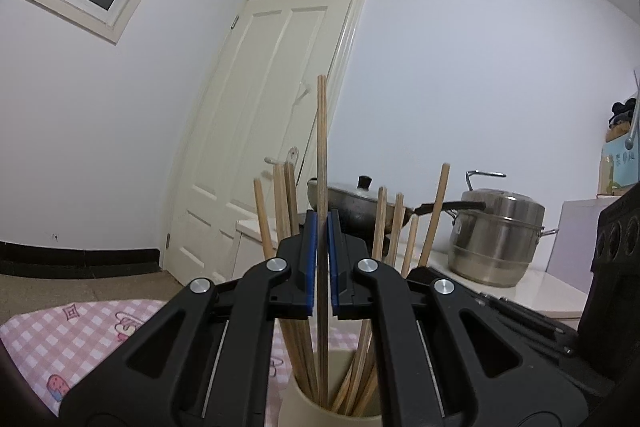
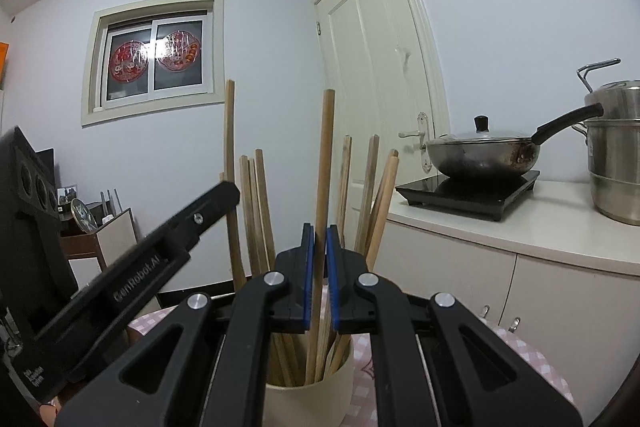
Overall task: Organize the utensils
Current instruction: 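Lower both chopsticks down into the green cup with both grippers, then open both grippers to release the chopsticks into the cup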
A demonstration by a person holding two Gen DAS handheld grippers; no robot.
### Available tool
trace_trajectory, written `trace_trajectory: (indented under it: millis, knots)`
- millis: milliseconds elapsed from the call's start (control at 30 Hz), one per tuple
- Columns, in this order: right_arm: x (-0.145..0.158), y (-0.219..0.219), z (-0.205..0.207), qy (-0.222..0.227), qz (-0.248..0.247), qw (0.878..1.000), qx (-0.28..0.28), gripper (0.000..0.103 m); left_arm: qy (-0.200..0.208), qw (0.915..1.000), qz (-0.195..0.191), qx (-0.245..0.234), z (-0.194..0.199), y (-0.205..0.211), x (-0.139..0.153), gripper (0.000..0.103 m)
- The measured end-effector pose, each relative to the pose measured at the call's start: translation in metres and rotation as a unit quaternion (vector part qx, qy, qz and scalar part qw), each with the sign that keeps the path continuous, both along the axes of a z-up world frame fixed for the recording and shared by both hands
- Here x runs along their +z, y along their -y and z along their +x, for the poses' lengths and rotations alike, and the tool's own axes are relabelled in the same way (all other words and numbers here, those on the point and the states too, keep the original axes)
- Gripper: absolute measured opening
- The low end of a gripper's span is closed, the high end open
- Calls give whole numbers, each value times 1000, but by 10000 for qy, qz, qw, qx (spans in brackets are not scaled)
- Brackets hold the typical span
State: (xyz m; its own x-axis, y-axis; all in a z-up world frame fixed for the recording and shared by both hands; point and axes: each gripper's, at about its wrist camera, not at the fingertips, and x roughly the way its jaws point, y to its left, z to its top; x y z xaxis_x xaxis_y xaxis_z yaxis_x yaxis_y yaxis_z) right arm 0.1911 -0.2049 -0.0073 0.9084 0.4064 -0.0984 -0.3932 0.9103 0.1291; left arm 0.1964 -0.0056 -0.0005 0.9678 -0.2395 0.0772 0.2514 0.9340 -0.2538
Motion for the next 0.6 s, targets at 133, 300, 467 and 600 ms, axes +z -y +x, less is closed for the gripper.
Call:
trace_trajectory:
  millis: [133, 300, 467, 600]
  knots:
    - [-2, 1, -3, -65, 38, 10000, -34, 5, -41, 9999, 137, -92, -6, 3, -3, 6]
    - [-6, 5, -4, -183, 109, 9997, -106, 5, -108, 9996, 223, -167, -11, 4, -5, 6]
    - [-9, 7, -6, -237, 113, 9995, -146, 5, -231, 9989, 336, -248, -13, 4, -9, 6]
    - [-10, 9, -9, -240, 108, 9995, -171, 5, -316, 9982, 405, -318, -14, 3, -12, 6]
